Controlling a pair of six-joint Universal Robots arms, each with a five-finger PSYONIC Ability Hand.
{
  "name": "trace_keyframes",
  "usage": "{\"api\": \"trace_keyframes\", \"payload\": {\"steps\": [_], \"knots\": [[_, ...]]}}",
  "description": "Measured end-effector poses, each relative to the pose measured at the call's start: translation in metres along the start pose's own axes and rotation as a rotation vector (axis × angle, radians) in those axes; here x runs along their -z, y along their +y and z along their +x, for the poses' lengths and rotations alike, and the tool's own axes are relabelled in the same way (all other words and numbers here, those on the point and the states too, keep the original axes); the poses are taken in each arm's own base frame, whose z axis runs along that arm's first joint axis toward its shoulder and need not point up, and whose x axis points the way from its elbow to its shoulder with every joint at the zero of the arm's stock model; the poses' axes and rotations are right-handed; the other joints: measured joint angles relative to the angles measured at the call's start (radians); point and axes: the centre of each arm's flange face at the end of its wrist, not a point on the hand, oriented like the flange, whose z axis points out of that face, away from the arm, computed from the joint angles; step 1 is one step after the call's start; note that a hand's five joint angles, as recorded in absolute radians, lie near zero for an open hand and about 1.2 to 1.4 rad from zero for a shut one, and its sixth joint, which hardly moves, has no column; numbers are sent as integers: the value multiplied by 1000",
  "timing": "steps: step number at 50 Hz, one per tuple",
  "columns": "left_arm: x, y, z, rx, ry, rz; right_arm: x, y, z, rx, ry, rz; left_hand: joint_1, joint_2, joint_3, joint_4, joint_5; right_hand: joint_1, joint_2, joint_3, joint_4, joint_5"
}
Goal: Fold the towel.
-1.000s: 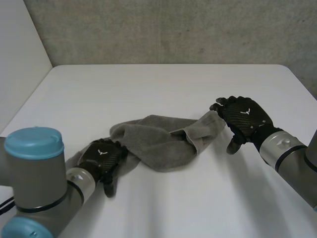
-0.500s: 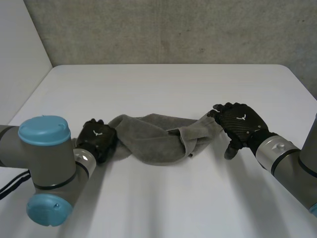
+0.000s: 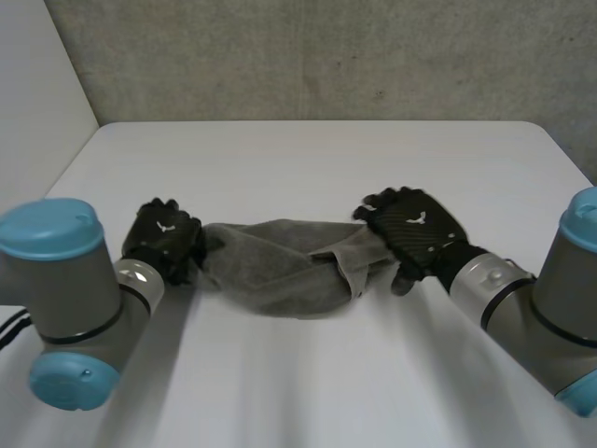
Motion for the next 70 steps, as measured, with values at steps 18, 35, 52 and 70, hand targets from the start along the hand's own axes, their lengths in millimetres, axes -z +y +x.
{"api": "trace_keyframes", "payload": {"steps": [18, 35, 52, 70], "knots": [[44, -33, -29, 82, 105, 48, -20, 9, -55, 276, -252, 74, 0, 0, 0, 0, 0, 325, 312, 0, 0, 355], [41, -23, -63, 339, 183, -55, -25, 4, -15, 525, -111, 99, 1, 9, 0, 0, 0, 1025, 996, 0, 0, 1065], [30, -8, -95, 635, 296, -103, -1, 8, 44, 158, 34, 34, 5, 10, 0, 0, 0, 723, 688, 0, 0, 767], [19, 14, -91, 690, 316, -198, 31, 6, 0, 238, -224, 45, 5, 11, 0, 0, 0, 171, 155, 0, 0, 157]]}}
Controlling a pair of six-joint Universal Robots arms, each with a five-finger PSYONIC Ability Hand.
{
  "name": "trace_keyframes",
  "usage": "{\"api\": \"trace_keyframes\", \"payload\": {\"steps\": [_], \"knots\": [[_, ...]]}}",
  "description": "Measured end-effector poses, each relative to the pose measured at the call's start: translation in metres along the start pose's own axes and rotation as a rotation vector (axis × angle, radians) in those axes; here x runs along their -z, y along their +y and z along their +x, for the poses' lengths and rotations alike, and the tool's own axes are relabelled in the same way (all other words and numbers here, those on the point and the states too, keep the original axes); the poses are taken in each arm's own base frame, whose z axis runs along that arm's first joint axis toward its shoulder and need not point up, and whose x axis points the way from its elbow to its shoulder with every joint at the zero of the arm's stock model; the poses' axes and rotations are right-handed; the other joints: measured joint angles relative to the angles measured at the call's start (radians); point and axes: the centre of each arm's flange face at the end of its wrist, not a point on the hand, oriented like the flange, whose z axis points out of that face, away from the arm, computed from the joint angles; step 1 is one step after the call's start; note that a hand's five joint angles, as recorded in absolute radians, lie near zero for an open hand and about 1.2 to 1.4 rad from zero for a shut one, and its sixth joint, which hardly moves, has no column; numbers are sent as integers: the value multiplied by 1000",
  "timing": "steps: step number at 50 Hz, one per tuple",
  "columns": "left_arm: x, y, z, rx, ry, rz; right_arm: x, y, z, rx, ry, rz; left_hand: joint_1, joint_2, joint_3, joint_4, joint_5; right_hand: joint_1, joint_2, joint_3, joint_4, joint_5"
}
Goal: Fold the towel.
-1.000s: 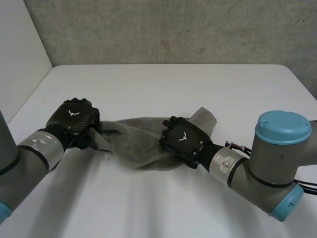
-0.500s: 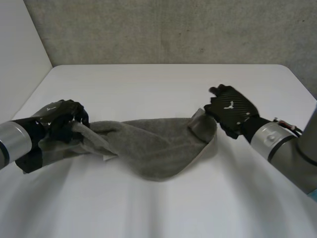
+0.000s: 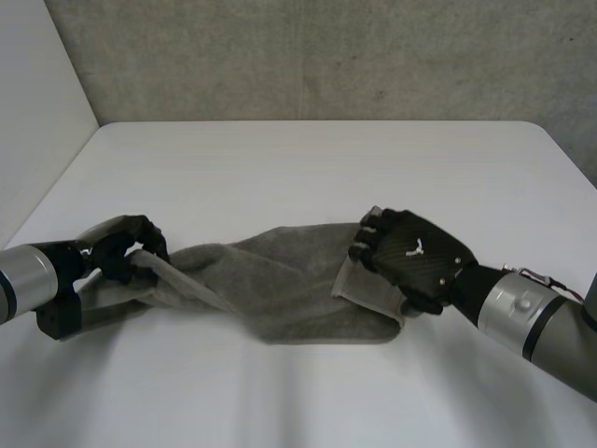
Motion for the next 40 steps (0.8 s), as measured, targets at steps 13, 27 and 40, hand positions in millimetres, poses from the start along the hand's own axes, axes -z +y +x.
{"api": "trace_keyframes", "payload": {"steps": [13, 27, 40], "knots": [[4, 0, 8, -17, 11, 8, 3, 9, -34, 358, -137, -45, 0, 4, 0, 0, 0, 0, 0, 0, 0, 0], [15, -4, 18, -45, 16, 41, 1, 6, -63, 567, -229, 3, 0, 4, 0, 0, 0, 1, 0, 0, 0, 0], [15, -4, 18, -59, 17, 57, -8, 18, -60, 641, -233, -15, 0, 4, 0, 0, 0, 1, 0, 0, 0, 1]]}}
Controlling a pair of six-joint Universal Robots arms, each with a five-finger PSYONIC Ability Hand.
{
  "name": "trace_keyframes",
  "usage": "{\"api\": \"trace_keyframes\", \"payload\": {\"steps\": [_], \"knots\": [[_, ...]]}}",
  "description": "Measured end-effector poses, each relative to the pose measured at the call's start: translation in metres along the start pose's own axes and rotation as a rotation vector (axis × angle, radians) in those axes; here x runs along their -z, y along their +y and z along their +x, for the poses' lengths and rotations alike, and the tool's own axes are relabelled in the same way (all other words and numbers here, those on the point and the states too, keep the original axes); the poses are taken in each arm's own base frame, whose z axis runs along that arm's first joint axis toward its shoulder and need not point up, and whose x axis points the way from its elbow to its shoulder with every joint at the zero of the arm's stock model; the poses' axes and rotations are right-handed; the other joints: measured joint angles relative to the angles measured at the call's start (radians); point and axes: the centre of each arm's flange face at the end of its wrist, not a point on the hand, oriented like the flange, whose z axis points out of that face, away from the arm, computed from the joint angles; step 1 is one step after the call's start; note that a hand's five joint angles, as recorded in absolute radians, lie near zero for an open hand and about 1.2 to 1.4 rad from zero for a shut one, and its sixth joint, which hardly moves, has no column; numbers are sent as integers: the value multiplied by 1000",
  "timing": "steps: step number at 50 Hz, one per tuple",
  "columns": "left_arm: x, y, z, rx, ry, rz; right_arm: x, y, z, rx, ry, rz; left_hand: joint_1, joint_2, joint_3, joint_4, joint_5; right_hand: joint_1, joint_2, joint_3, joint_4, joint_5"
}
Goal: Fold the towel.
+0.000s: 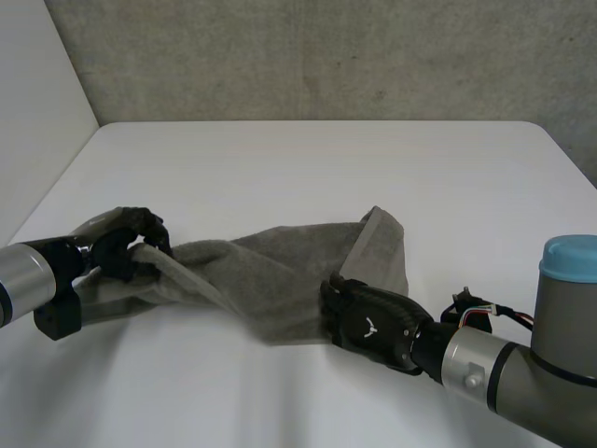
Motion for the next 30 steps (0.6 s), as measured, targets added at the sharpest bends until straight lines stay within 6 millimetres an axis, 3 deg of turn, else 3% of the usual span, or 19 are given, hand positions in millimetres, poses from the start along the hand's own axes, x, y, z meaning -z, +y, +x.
{"api": "trace_keyframes", "payload": {"steps": [8, 17, 21, 27, 30], "knots": [[0, 0, 0, -3, -2, 3, -11, 21, 6, 54, 8, -46, 0, 0, 0, 0, 0, 0, 0, 0, 0, 2], [0, -1, -1, -3, -4, 5, -10, 52, 21, 87, 57, -127, 0, 0, 0, 0, 0, 56, 34, 0, 0, 93], [0, -1, -1, -3, -3, 5, -9, 61, 26, 90, 82, -148, 0, 0, 0, 0, 0, 201, 198, 0, 0, 248], [0, -1, 0, -3, -3, 4, -7, 75, 29, 70, 109, -175, 0, 0, 0, 0, 0, 807, 798, 0, 0, 843], [0, -1, 0, -3, -3, 3, -4, 77, 31, 42, 117, -182, 0, 0, 0, 0, 0, 845, 832, 0, 0, 900]]}}
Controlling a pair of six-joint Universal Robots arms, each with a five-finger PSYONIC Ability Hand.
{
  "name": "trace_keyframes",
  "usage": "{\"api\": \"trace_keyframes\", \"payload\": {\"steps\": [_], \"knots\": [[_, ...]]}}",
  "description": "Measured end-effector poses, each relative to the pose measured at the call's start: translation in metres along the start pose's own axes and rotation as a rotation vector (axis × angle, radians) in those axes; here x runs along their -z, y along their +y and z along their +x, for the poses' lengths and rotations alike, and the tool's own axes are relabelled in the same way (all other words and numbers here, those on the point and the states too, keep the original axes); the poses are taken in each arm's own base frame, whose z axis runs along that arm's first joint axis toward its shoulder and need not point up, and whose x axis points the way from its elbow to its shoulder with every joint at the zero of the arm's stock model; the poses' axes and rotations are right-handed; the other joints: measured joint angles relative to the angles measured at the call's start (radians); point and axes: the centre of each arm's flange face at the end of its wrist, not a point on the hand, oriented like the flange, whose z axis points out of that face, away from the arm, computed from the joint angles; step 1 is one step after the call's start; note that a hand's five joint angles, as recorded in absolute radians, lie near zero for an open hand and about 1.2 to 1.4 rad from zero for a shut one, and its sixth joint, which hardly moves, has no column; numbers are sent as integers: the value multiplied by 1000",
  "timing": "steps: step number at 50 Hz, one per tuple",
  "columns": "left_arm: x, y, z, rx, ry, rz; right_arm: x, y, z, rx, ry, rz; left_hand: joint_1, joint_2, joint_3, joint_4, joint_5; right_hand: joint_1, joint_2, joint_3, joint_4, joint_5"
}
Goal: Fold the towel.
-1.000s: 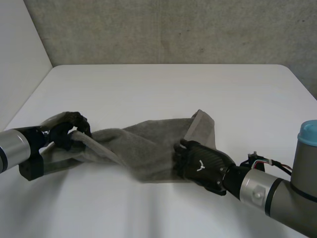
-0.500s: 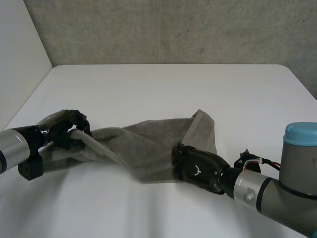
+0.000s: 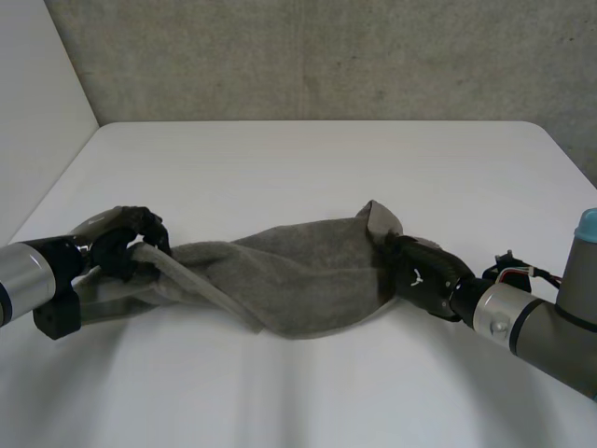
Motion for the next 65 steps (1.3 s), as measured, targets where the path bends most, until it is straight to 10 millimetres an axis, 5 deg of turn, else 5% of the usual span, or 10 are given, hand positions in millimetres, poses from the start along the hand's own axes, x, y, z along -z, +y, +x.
{"api": "trace_keyframes", "payload": {"steps": [13, 17, 27, 33, 43, 45, 51, 55, 58, 65], "knots": [[14, -4, 13, -22, 13, 23, 43, -11, 72, -750, 211, 42, 0, 0, 0, 0, 0, 0, 0, 0, 0, 0], [18, 0, 21, -28, 28, 15, 51, -12, 77, -905, 228, 31, 0, 0, 0, 0, 0, 0, 0, 0, 0, 0], [13, 18, 27, -16, 48, -42, 52, -3, 58, -858, 128, -157, 0, 8, 0, 0, 0, 0, 0, 0, 0, 0], [-3, 8, 20, -31, 52, -32, 39, 5, 71, -786, 142, -161, 0, 8, 0, 0, 0, 0, 0, 0, 0, 0], [-35, -74, 35, -196, 89, 186, 18, 1, 171, -754, 431, 0, 7, 8, 0, 0, 13, 0, 0, 0, 0, 0], [-34, -114, 47, -251, 85, 313, 34, -10, 226, -739, 631, 98, 8, 8, 0, 0, 13, 0, 0, 0, 0, 0], [-12, -183, 65, -284, 91, 576, 86, -40, 304, -707, 948, 325, 8, 8, 0, 0, 13, 0, 2, 0, 0, 0], [-5, -193, 66, -258, 111, 648, 94, -45, 301, -719, 962, 356, 8, 8, 0, 0, 13, 0, 4, 0, 0, 1], [-9, -180, 59, -229, 122, 640, 86, -40, 278, -748, 898, 322, 8, 8, 0, 0, 13, 0, 4, 0, 0, 1], [-33, -108, 27, -137, 120, 470, 58, -23, 188, -789, 655, 150, 8, 9, 0, 0, 13, 1, 4, 0, 0, 2]]}}
